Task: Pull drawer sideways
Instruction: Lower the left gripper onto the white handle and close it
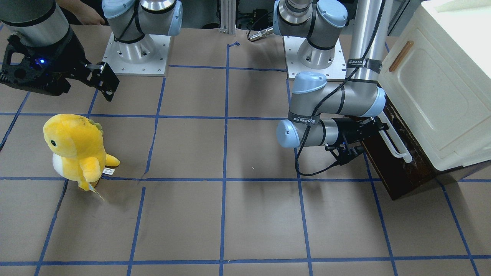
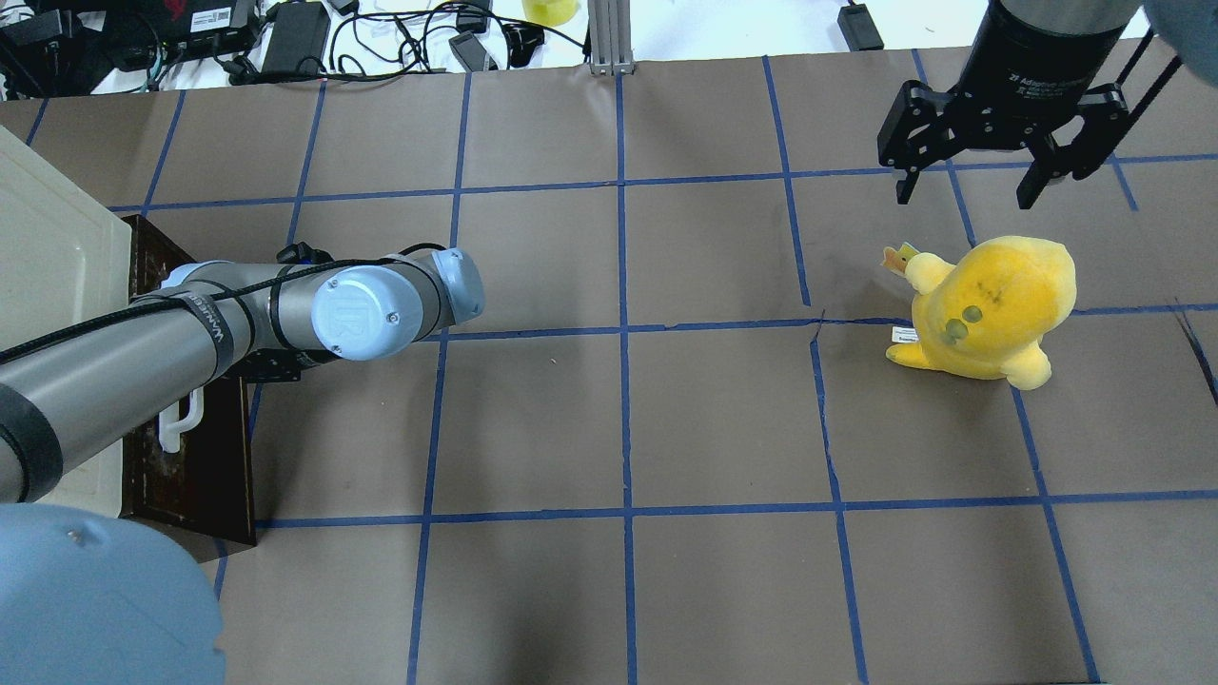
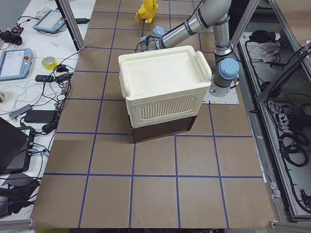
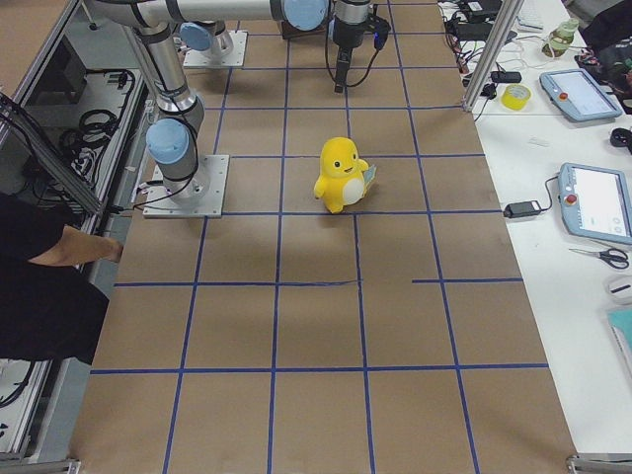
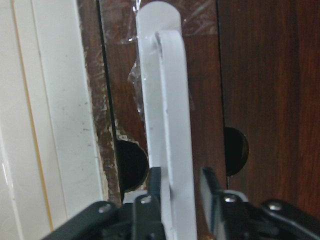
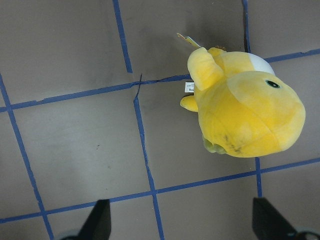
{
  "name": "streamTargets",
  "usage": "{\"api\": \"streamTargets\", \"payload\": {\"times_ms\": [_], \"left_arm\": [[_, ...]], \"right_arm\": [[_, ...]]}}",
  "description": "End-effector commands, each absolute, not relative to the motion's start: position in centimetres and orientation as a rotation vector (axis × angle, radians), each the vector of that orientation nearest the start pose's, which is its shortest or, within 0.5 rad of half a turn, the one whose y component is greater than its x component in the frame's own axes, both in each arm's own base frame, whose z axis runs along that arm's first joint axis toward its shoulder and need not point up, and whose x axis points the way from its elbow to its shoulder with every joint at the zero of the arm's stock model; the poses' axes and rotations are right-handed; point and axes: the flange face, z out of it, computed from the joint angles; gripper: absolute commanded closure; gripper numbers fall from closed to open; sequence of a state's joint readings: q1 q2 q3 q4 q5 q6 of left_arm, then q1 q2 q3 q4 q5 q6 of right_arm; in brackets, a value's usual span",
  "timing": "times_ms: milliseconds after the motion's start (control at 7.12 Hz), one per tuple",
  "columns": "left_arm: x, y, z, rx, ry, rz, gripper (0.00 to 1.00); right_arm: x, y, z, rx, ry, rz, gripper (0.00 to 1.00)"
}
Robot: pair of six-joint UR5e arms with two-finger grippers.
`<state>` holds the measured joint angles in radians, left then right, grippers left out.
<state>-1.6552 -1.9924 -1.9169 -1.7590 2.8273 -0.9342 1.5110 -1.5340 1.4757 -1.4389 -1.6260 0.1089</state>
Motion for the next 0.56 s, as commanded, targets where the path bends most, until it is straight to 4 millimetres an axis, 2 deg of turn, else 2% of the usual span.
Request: {"api": "streamTargets", "payload": {"times_ms": [0,421], "left_arm": [[-7.96,-48.40,17.82,-0.115,1.749,0.160,0.79],[-8.06,-48.63,17.72,-0.109,1.750,0.163,0.86]], "right_arm": [[9.77,-50.60,50.35,0.266,3.185,0.116,0.00],[9.77,-50.60,50.35,0.266,3.185,0.116,0.00]]}}
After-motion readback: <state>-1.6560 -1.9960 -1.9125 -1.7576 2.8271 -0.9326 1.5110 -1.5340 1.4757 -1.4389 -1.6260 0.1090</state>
